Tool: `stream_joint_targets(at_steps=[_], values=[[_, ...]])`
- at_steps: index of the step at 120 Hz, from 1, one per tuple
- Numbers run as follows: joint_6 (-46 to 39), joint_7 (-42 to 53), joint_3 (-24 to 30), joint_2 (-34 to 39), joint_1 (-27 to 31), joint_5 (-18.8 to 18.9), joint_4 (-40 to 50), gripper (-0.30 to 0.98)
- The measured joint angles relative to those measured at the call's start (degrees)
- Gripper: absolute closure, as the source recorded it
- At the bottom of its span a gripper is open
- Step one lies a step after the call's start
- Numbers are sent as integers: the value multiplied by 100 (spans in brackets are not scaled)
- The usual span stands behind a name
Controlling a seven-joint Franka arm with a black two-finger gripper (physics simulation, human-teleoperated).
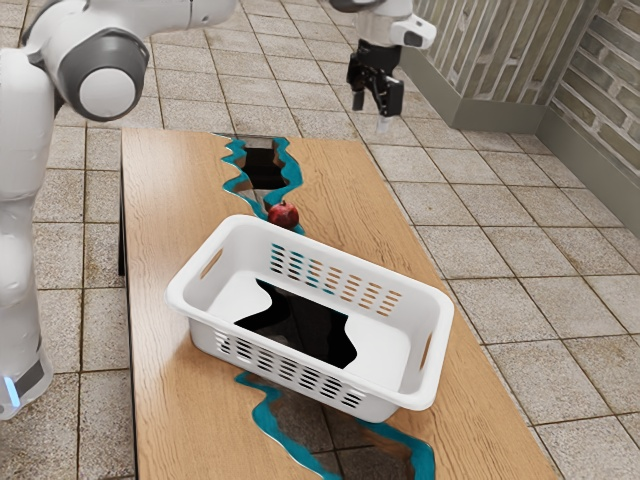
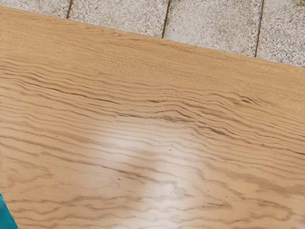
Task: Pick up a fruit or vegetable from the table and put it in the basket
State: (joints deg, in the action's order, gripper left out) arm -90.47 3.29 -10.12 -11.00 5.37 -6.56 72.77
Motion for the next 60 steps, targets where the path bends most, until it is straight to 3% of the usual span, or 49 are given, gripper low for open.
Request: stream_joint_targets(at_steps=[17, 40, 60], values=[[-111, 124, -497, 14, 27, -144, 53, 0], [-184, 251, -663, -114, 10, -233, 432, 0], [-304, 375, -644, -662, 0, -422, 562, 0]])
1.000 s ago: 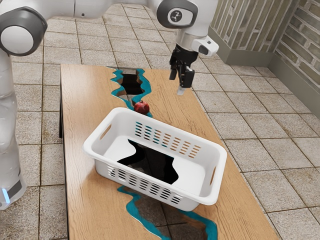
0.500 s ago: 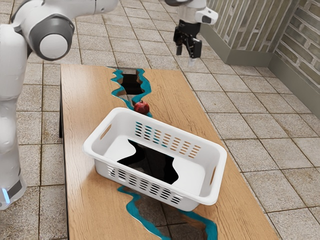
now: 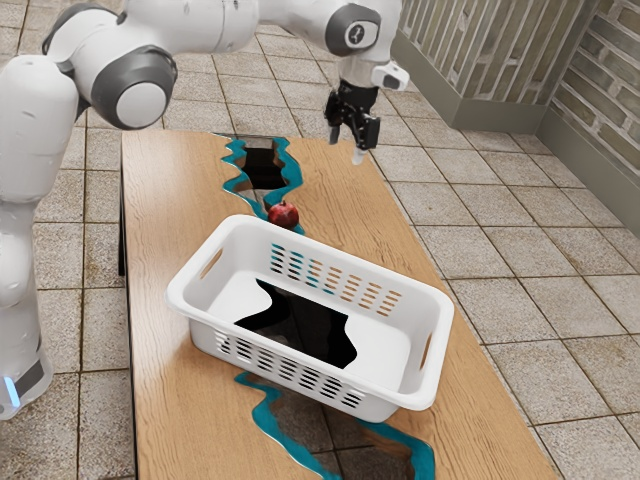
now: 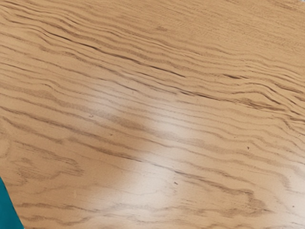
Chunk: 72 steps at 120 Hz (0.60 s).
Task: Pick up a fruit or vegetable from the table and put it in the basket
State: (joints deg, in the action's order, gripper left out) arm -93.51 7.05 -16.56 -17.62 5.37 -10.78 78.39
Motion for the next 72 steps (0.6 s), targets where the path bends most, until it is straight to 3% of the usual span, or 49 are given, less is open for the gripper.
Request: stream_joint_targets(at_steps=[38, 72], values=[[-461, 277, 229, -324, -47, -303, 580, 0], [-974, 487, 230, 1027, -11, -123, 2460, 0]])
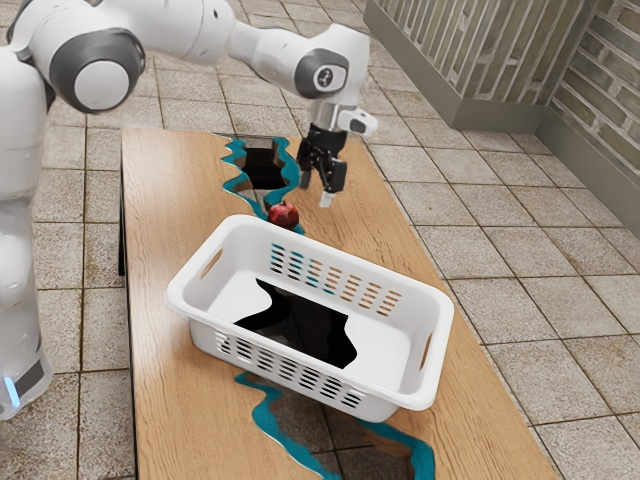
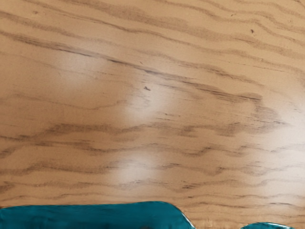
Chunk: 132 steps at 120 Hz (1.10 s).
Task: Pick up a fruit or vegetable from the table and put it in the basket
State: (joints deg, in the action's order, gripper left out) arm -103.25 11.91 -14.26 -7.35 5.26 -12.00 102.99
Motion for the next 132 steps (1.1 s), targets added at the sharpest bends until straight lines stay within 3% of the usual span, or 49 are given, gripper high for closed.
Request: stream_joint_targets(at_steps=[45, 90, 132], values=[[-1235, 256, -6, 422, -18, 295, 1329, 0], [-2143, 414, 166, 419, 10, 247, 1313, 0], [-2170, 498, 314, 831, -377, 190, 1665, 0]])
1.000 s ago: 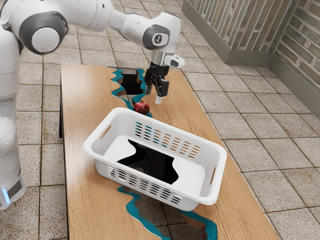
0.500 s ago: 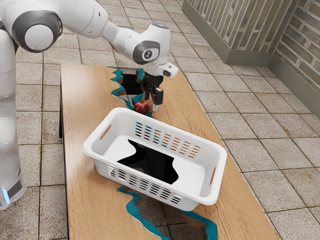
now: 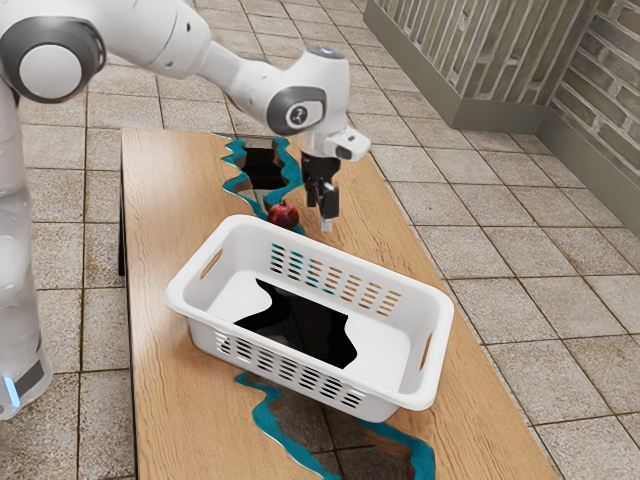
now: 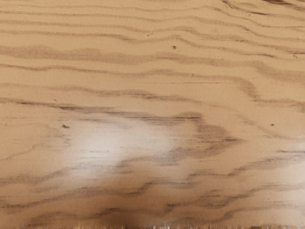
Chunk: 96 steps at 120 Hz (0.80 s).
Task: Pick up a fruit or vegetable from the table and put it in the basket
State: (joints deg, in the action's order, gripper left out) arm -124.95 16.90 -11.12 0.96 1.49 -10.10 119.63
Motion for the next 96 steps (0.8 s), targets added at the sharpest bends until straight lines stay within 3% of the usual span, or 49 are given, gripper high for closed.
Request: stream_joint_targets(at_steps=[30, 88, 96], values=[[79, 56, -136, -3, -187, 13, 1, 0], [175, 137, 9, 294, 510, -25, 594, 0], [119, 140, 75, 272, 371, -161, 687, 12]])
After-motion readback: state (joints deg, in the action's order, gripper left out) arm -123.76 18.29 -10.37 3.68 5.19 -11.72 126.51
